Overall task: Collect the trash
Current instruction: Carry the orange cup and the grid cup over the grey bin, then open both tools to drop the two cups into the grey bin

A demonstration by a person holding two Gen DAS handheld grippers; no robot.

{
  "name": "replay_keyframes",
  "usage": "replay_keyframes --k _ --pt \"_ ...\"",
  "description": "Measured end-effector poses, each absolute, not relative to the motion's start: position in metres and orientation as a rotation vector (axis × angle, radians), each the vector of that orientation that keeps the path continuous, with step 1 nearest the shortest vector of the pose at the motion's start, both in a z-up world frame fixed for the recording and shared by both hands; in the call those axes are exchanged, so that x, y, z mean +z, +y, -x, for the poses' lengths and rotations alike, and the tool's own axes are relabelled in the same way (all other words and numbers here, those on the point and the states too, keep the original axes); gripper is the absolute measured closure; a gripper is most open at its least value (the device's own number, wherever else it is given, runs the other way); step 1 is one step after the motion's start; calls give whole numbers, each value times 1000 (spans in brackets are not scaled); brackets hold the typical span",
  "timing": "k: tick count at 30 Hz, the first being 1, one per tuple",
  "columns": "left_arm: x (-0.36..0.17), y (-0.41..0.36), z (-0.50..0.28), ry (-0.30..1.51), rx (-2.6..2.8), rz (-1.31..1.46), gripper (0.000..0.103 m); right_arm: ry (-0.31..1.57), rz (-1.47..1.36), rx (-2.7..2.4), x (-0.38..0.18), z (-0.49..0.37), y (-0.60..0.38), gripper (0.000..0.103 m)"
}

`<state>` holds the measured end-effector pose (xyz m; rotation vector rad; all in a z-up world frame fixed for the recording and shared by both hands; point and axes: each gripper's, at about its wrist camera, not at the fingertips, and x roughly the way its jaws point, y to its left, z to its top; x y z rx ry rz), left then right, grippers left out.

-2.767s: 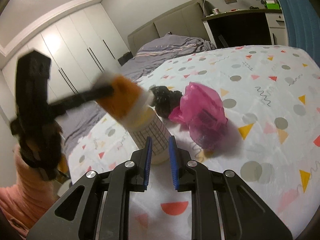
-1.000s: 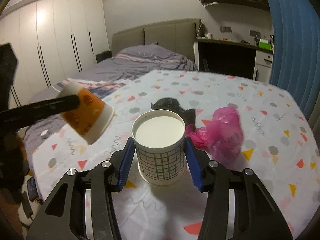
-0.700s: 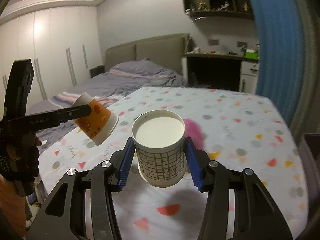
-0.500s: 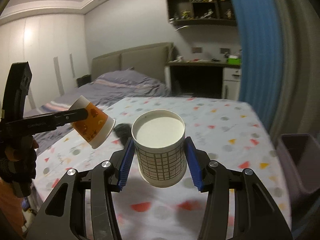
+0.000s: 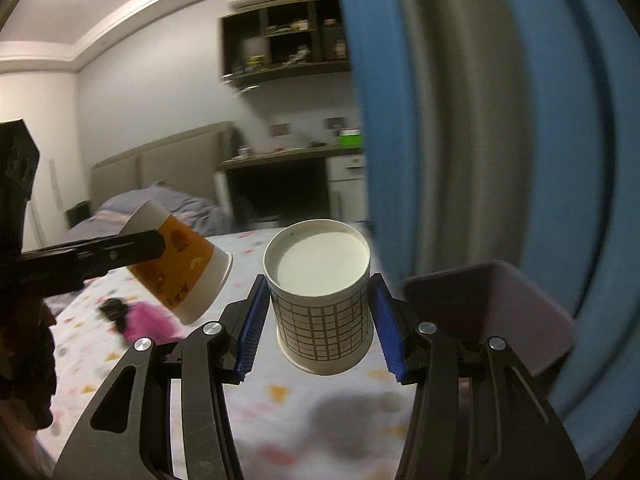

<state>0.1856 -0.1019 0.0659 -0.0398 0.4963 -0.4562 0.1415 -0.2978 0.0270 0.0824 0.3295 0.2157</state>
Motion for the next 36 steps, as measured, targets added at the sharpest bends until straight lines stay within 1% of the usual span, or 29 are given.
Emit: replay_keyframes --k 7,15,23,36 --pt "57 -192 -225 524 -601 36 46 334 -132 31 17 -162 -373 53" --pt "23 -269 -274 594 -690 32 46 392 -206 -82 -12 -185 -428 53" --pt "-19 -303 -315 703 -676 39 46 458 -197 -90 -40 -202 -431 53" --pt "-51 -324 -329 775 -655 4 45 536 -180 -104 -66 -214 -438 52"
